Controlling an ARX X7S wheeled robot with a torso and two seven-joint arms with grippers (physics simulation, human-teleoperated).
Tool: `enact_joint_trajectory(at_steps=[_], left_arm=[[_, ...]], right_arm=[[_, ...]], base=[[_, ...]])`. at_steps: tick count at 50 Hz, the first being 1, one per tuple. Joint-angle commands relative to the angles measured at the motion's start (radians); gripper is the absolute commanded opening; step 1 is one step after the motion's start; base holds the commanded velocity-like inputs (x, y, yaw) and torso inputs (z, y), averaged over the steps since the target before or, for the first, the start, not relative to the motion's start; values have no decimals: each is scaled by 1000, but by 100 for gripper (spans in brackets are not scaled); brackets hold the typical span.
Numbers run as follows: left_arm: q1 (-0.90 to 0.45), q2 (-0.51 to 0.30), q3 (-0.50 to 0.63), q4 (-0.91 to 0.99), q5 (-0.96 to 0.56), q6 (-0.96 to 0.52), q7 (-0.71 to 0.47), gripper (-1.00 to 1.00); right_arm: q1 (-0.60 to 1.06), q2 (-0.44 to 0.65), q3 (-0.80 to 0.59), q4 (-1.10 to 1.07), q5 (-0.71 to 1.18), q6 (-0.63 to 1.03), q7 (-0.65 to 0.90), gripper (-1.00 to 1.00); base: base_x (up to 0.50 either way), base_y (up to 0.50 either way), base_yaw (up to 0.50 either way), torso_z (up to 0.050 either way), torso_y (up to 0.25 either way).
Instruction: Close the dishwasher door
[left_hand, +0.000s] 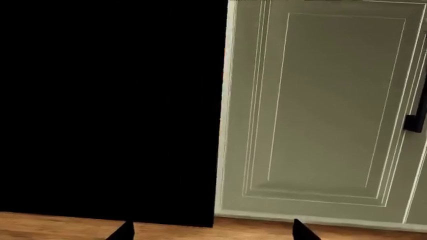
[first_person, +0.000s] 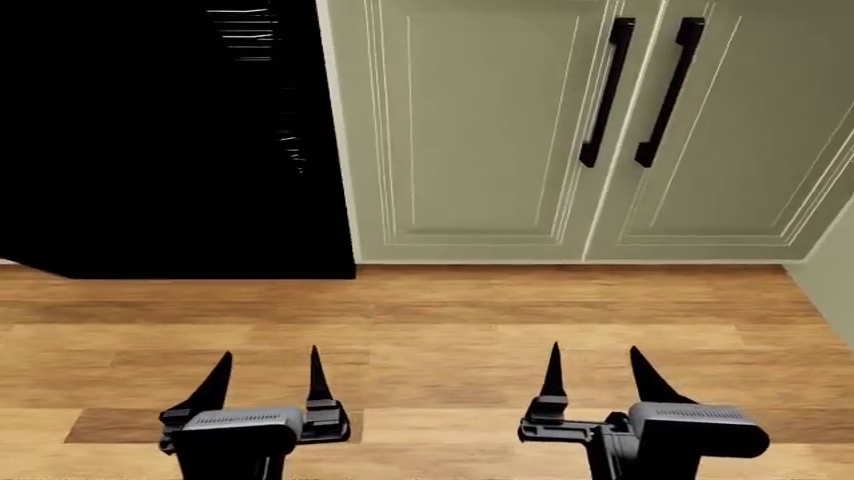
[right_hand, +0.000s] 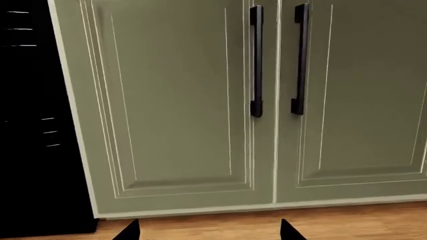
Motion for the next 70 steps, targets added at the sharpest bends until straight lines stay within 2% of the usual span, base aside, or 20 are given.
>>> enact_joint_trajectory(at_steps=[1,43,70], left_arm=[[1,-4,9,18,-8,-35,-10,100],[38,-56,48,152,43,-83,-36,100],[42,-56,64,141,65,-76,-50,100]], right_arm=[[-18,24,-3,-48,13,18,-4,100],[-24,45,-32,-67,-5,24,-5,100],[-34,52,-42,-62,3,21,-7,100]], base=[[-31,500,0,0,0],[-3,500,0,0,0],[0,500,0,0,0]])
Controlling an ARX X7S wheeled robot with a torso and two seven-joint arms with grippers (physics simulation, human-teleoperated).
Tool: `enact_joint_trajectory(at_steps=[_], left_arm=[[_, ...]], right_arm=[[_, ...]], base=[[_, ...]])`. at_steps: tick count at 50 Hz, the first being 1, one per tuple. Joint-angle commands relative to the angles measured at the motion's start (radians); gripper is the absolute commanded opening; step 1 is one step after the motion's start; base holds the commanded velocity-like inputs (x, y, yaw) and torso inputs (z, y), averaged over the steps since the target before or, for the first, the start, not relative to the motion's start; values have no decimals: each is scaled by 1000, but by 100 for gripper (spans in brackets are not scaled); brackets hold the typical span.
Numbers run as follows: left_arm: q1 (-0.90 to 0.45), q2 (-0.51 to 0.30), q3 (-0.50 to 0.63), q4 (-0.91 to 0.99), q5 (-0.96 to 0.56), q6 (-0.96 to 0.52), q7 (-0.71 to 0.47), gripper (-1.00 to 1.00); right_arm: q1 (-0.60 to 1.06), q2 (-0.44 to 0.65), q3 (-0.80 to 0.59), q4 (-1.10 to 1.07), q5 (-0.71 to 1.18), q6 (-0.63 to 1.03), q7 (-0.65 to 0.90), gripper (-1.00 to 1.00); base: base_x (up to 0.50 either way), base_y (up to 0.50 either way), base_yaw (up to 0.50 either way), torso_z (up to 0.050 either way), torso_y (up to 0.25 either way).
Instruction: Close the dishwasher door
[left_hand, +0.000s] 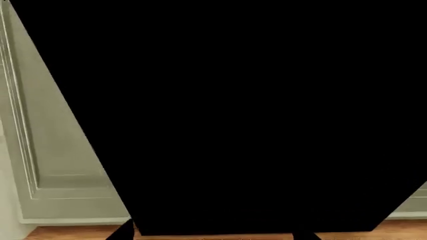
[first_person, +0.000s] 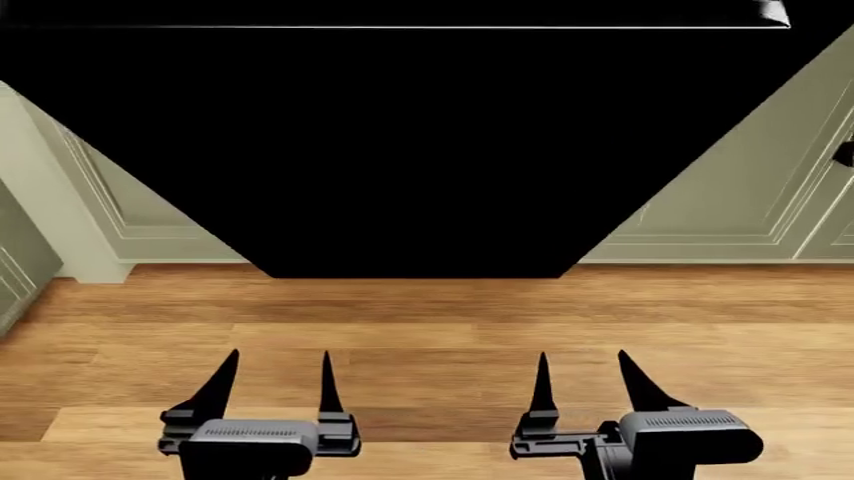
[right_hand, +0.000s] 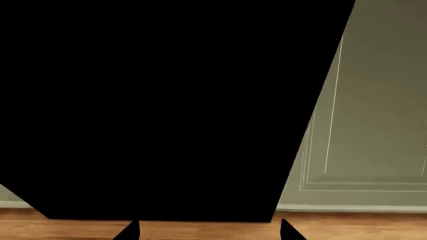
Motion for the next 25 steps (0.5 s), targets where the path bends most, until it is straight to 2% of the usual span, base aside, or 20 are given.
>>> enact_joint_trajectory(at_steps=[1,5,15,25], left_arm=[[-1,2,11,-5,11,-1,-5,100],[-4,3,15,-14,12,3,-3,100],[-6,0,17,-29,8,7,0,100],[-8,-2,19,-22,7,2,-4,100]], right_arm=[[-4,5,-1,1,9,1,-1,100],[-3,-2,11,3,15,1,14,100],[0,-12,6,-14,17,35,42,100],[-2,1,-14,-17,4,24,20,100]], base=[[0,500,0,0,0],[0,500,0,0,0],[19,0,0,0,0],[491,-9,0,0,0]])
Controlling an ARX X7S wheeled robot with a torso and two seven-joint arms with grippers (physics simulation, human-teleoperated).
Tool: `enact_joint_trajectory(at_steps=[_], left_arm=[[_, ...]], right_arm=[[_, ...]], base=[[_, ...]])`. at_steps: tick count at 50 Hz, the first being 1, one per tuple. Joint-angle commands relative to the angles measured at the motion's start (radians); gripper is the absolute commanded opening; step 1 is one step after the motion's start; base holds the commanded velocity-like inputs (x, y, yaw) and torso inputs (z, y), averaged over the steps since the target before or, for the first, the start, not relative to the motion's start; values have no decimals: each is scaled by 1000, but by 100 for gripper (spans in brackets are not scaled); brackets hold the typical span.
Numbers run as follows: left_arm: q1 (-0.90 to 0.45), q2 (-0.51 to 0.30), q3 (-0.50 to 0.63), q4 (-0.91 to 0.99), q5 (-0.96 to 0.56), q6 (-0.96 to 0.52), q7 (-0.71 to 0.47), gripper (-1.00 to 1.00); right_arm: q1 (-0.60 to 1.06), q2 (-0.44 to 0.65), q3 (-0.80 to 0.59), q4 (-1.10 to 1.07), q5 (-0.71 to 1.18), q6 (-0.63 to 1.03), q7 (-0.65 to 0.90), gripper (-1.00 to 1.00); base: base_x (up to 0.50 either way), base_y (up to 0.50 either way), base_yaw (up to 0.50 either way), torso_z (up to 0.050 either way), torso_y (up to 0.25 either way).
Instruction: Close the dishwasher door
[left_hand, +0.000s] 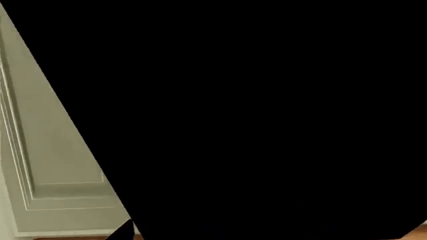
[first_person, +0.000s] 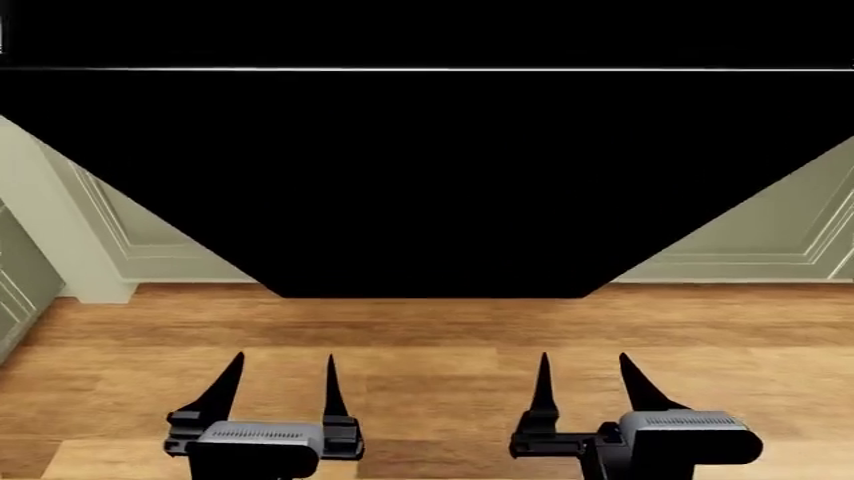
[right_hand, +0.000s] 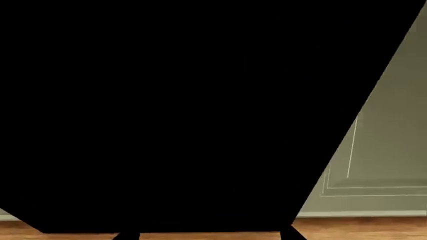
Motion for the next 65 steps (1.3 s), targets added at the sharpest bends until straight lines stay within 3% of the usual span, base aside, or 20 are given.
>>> enact_joint_trajectory(at_steps=[1,21,40,65], left_arm=[[-3,-2,3,-1,-1,-1,-3,100],[3,-5,3,-9,-5,15,-8,100],[15,-18,5,47,-4,2,-23,100],[-170,-6,-12,139,-46,-150,-32,100]], right_arm=[[0,6,-13,-4,-8,-2,-6,100],[-5,5,-21,-2,-22,-14,4,100],[-30,9,-11,-52,-43,-16,48,100],[218,-14,-2,-11,-1,181,72,100]], base=[[500,0,0,0,0],[500,0,0,0,0],[0,0,0,0,0],[0,0,0,0,0]])
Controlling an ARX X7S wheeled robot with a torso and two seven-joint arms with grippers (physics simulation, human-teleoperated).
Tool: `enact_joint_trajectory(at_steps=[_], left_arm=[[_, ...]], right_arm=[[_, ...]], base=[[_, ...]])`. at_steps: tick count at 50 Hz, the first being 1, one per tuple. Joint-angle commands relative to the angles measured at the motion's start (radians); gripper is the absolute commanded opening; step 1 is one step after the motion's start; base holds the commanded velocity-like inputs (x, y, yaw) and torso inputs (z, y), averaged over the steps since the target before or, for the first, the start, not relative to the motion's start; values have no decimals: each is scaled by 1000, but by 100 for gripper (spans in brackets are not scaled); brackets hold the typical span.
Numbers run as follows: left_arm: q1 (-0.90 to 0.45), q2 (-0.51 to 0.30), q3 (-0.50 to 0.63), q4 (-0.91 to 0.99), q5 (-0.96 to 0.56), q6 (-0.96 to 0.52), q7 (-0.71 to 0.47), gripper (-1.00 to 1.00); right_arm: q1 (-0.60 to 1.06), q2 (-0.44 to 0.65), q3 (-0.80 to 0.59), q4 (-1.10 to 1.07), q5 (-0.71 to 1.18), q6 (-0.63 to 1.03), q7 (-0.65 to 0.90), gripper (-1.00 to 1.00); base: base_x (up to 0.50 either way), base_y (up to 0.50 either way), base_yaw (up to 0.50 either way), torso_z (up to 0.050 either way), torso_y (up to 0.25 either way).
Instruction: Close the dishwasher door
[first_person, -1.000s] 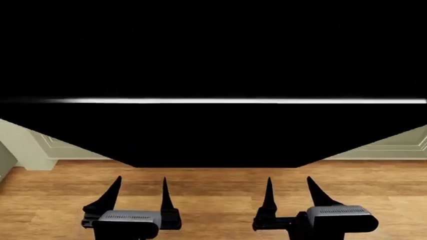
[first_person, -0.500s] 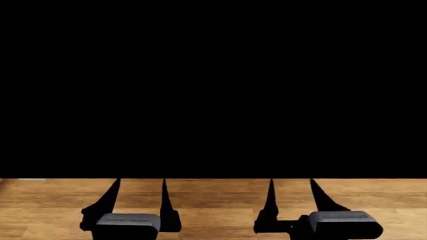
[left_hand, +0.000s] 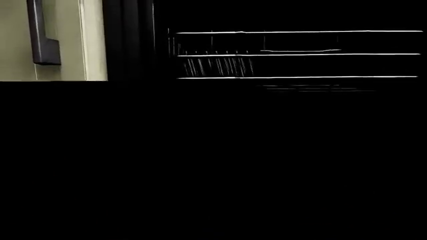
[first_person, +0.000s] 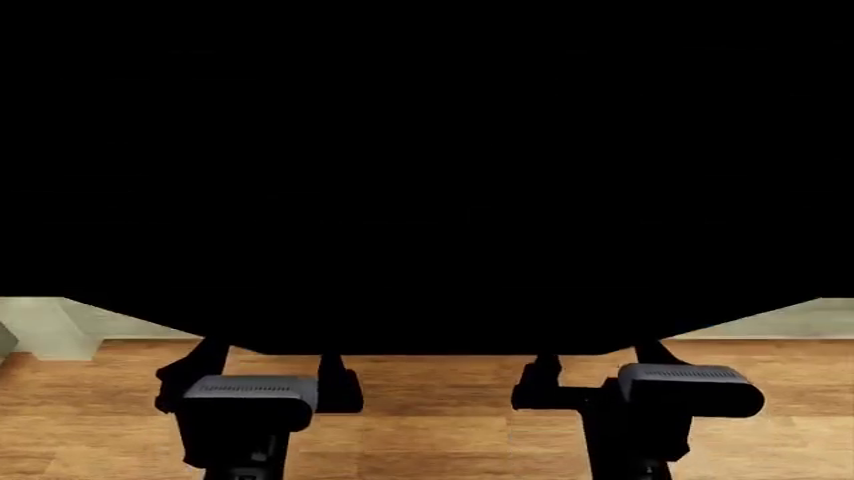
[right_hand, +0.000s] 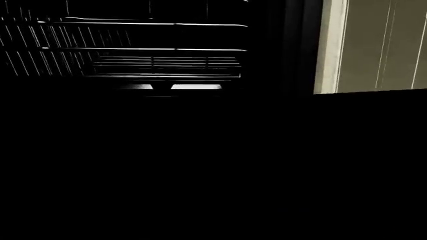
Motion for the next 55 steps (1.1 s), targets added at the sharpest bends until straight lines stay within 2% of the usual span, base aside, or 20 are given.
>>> enact_joint_trajectory(at_steps=[1,11,18,26,37,45,55], left_arm=[[-68,1,-6,47,-16,-55,-4,100],[-95,0,-10,86,-30,-90,-13,100],[-166,15,-15,74,-60,-148,-12,100],[-285,40,-30,-38,-98,-193,10,100],[-378,49,-34,-143,-126,-230,42,100],[-454,61,-17,-224,-145,-273,77,100],[-540,103,9,-395,-127,-253,115,100]], right_arm=[[92,-10,1,22,10,65,6,100],[140,-10,-3,14,10,112,18,100],[225,-14,-8,7,23,196,25,100],[344,-20,-7,50,33,278,23,100],[506,-39,-35,137,0,335,16,100],[594,-69,-54,273,-25,303,-5,100],[669,-111,-67,489,-49,221,-33,100]], base=[[0,0,0,0,0],[0,0,0,0,0],[2,0,0,0,0],[0,0,0,0,0],[0,0,0,0,1],[0,0,0,0,1],[0,0,0,0,2]])
